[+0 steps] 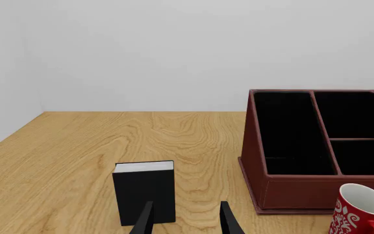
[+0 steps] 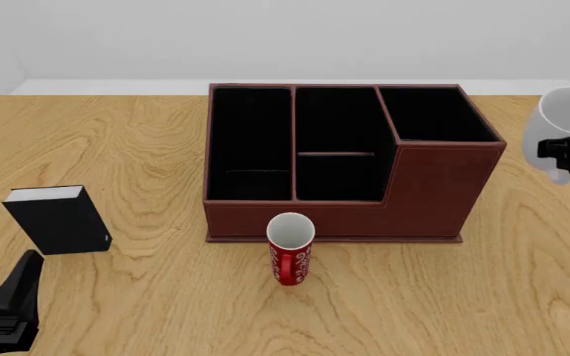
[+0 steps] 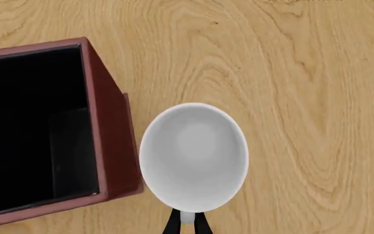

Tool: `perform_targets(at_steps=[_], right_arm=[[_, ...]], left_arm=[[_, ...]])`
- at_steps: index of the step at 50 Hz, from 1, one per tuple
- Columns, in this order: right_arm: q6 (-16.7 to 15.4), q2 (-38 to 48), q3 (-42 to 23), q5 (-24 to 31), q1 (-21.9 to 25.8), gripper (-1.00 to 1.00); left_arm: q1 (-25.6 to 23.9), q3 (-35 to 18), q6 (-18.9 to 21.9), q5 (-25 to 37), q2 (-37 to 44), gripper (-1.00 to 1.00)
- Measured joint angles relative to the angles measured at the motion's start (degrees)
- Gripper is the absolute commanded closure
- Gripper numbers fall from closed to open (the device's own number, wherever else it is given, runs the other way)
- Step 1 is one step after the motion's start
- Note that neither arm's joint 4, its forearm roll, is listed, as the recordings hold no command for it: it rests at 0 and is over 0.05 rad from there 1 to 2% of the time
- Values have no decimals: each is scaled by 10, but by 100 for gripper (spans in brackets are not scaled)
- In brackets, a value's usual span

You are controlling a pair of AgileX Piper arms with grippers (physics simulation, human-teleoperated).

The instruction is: Pick up the white mug and place it to the right of the caddy.

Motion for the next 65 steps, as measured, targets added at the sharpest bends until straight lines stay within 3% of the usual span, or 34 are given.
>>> perform_targets(at_steps=[65], right_arm=[[-17,106,-55,-10,4,100]], left_arm=[[0,0,0,0,0,-100]])
